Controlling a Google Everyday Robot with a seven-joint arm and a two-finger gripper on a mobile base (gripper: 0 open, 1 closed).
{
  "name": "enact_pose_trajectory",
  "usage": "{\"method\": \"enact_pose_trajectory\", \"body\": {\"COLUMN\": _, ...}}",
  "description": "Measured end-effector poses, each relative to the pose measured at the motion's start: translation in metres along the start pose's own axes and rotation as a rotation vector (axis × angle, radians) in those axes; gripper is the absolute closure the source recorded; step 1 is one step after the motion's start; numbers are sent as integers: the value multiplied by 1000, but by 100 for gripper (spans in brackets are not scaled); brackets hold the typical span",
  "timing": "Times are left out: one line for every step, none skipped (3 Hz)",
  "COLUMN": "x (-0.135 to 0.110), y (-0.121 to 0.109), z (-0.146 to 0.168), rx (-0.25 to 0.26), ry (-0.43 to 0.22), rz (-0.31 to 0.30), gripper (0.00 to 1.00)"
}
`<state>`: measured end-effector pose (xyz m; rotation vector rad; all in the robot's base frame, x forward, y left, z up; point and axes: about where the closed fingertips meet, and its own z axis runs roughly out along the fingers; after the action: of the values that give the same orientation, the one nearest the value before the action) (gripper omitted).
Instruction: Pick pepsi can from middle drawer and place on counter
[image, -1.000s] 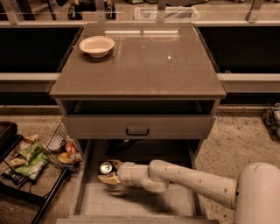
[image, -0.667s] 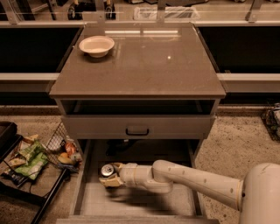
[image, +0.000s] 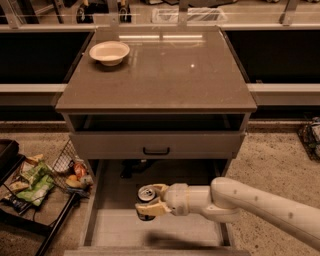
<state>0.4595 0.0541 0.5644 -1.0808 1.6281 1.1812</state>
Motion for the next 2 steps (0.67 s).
{"method": "enact_pose_trajectory", "body": {"x": -60, "y": 9, "z": -68, "rx": 6, "ry": -17, "rz": 12, "gripper": 100}}
{"method": "enact_pose_trajectory", "body": {"x": -148, "y": -3, "z": -121, "rx": 5, "ry": -41, "rz": -1, "gripper": 100}}
